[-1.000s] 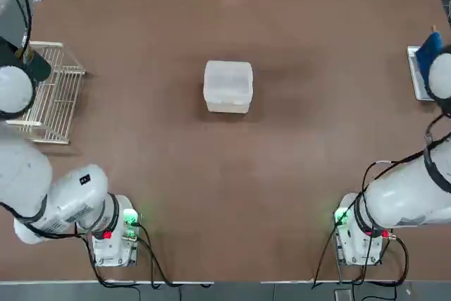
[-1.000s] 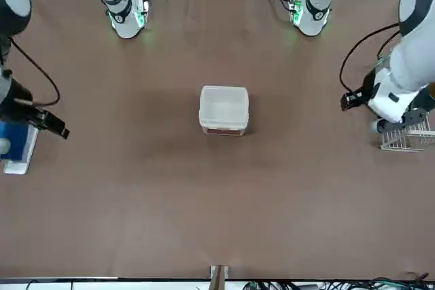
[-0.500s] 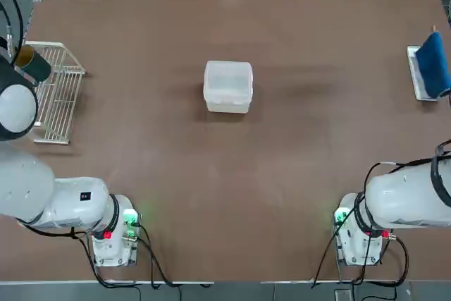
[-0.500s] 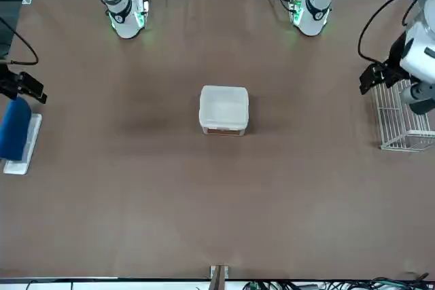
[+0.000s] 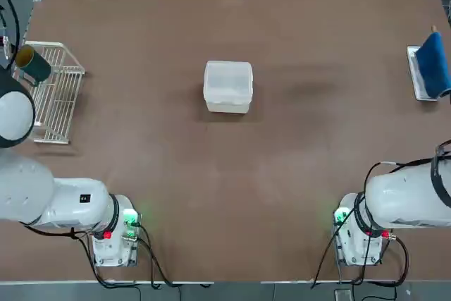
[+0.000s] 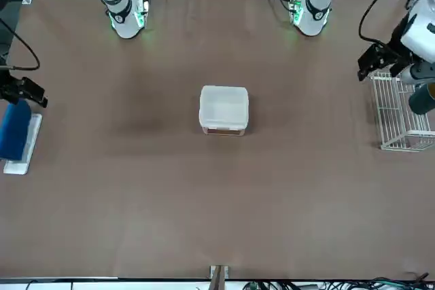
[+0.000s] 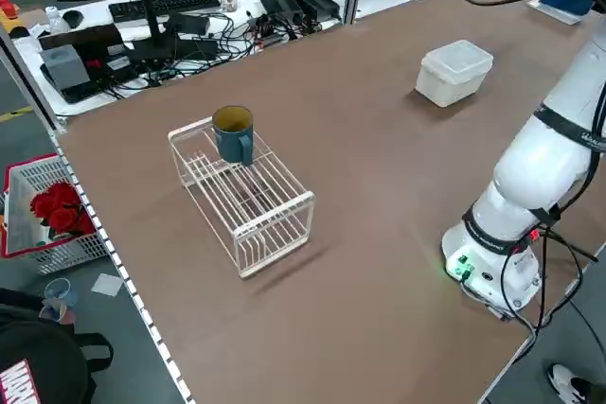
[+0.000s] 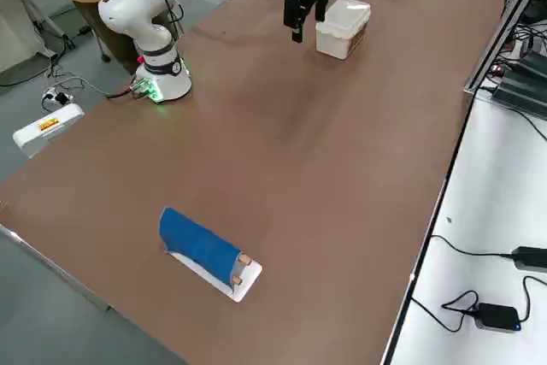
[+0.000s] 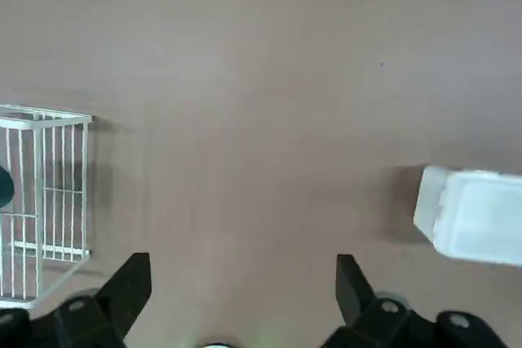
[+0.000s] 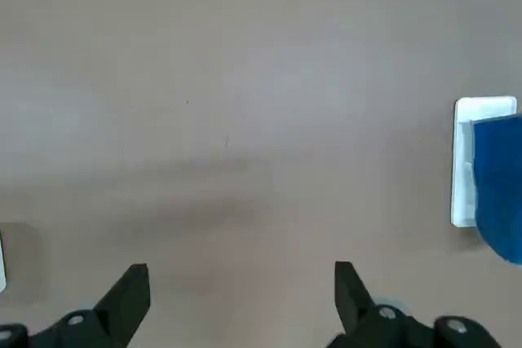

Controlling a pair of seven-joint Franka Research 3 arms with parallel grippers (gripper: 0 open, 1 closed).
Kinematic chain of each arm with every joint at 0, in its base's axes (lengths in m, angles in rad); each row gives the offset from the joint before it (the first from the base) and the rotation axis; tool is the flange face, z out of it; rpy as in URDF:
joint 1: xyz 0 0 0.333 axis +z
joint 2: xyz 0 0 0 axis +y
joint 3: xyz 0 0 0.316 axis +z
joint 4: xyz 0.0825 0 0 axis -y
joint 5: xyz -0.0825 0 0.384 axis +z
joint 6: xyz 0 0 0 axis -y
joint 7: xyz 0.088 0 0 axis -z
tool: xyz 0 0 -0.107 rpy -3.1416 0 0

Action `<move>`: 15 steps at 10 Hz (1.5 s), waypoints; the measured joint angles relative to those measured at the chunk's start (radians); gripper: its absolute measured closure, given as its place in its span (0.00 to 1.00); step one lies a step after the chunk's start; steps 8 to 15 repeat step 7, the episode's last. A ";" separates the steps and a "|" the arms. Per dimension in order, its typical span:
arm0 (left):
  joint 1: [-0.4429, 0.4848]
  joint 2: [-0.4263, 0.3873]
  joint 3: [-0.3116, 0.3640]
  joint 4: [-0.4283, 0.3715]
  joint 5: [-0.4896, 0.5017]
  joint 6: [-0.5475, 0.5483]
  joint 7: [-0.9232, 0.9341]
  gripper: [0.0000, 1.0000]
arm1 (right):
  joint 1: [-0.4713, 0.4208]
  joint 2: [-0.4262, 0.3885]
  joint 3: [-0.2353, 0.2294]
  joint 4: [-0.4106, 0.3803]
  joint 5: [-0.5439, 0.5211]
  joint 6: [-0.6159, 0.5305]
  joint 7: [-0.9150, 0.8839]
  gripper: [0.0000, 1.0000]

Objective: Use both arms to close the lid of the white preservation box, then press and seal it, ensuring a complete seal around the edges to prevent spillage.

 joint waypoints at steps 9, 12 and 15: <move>-0.002 0.000 -0.021 -0.001 -0.003 -0.038 0.074 0.00 | 0.000 0.000 0.004 0.001 0.000 0.010 -0.002 0.00; -0.002 0.000 -0.021 -0.001 -0.003 -0.038 0.074 0.00 | 0.000 0.000 0.004 0.001 0.000 0.010 -0.002 0.00; -0.002 0.000 -0.021 -0.001 -0.003 -0.038 0.074 0.00 | 0.000 0.000 0.004 0.001 0.000 0.010 -0.002 0.00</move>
